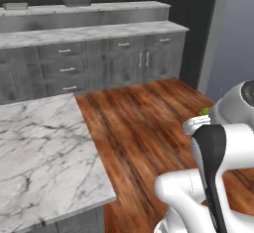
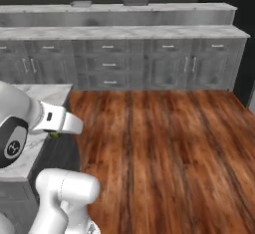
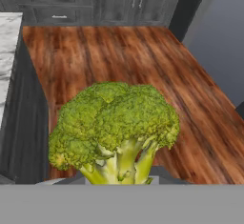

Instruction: Place the cold items (squash and broccoli) from the fridge in one tupperware on the dining counter. Place the warm items (kebab skewer and hot dog) in the stove area in another tupperware.

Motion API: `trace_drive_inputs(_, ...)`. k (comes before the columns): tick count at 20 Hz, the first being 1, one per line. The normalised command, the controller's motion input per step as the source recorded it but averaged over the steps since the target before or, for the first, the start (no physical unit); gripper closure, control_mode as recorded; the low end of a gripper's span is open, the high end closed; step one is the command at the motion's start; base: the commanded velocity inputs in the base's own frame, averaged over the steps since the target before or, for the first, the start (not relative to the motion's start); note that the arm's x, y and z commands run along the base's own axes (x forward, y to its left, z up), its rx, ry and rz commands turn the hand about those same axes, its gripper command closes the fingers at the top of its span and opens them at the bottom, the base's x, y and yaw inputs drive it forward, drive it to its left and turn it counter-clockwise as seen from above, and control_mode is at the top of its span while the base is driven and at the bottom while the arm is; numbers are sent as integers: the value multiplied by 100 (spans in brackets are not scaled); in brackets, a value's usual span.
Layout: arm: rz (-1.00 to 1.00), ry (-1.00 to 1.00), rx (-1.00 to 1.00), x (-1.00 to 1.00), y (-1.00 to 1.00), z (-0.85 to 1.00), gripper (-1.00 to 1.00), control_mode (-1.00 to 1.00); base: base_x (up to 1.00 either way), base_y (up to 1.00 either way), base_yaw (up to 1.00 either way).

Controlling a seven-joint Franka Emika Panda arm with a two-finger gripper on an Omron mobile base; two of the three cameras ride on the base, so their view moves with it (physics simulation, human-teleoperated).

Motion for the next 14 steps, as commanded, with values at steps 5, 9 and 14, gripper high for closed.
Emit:
trace_drive_inputs(5, 0, 0, 0, 0, 0, 0, 100, 100, 0, -38, 49)
trace_drive_inputs(9, 0, 0, 0, 0, 0, 0, 100, 100, 0, -61, 37)
trace_drive_inputs(14, 0, 0, 0, 0, 0, 0, 100, 100, 21, -73, 25)
